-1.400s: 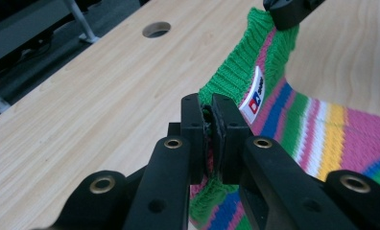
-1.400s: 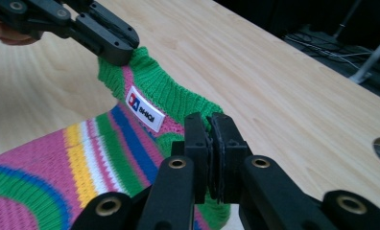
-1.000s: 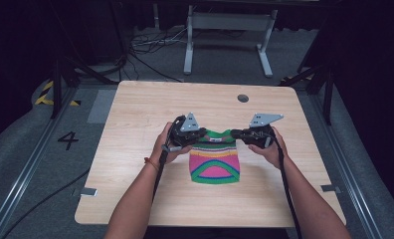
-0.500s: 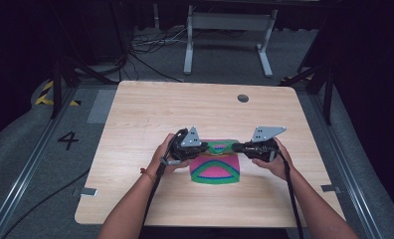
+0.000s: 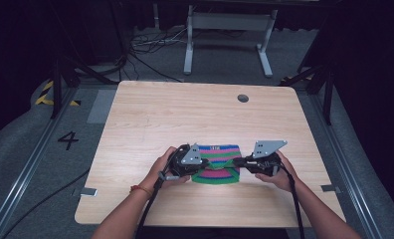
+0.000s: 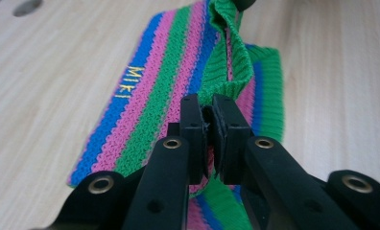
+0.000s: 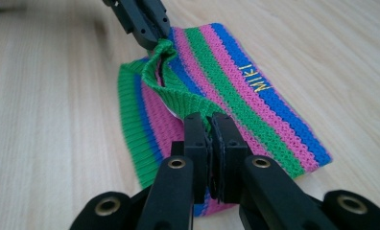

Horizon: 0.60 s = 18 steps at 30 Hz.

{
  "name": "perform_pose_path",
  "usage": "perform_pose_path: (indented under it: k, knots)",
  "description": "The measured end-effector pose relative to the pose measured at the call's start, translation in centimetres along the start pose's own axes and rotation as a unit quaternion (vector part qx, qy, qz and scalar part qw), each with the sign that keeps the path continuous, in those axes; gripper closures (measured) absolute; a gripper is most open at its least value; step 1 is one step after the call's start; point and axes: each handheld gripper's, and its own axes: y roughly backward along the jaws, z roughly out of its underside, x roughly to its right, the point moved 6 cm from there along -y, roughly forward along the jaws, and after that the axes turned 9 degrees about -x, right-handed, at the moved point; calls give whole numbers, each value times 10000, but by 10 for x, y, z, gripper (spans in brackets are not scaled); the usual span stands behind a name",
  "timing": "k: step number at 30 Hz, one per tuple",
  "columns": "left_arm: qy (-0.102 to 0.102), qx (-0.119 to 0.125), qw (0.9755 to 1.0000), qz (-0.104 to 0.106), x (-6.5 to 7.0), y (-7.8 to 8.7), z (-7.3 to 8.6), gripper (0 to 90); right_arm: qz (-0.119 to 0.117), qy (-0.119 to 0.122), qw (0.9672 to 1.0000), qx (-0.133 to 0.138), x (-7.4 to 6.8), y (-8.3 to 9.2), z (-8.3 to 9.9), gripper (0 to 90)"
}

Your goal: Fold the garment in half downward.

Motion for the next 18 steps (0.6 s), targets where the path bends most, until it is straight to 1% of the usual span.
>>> perform_pose_path:
  k: [2,3,6,7,8,12,15,16,17,18]
  knots:
    - [-33,-61,10000,47,4,-1,2,840,-46,61,9999,-95,-8,-1,3,863]
    - [-74,-151,9998,86,6,-1,4,840,-68,82,9999,-125,-10,-2,5,863]
    - [-153,-281,9994,138,13,-3,8,839,-146,105,9996,-233,-17,-5,12,862]
    - [-171,-289,9993,140,15,-3,10,838,-146,174,9993,-306,-20,-8,16,861]
    - [-169,-299,9993,172,17,-4,11,837,-172,170,9991,-346,-22,-9,19,861]
    - [-220,-475,9985,156,23,-8,17,803,-221,170,9987,-431,-27,-13,25,858]
    - [-248,-509,9983,166,26,-8,19,777,-222,151,9986,-450,-29,-14,27,852]
    - [-248,-527,9982,155,28,-7,21,763,-188,182,9984,-508,-31,-15,30,846]
    - [-254,-541,9981,144,29,-7,22,763,-188,182,9984,-508,-31,-15,30,846]
    - [-254,-615,9977,127,30,-8,25,755,-197,148,9985,-489,-31,-15,31,843]
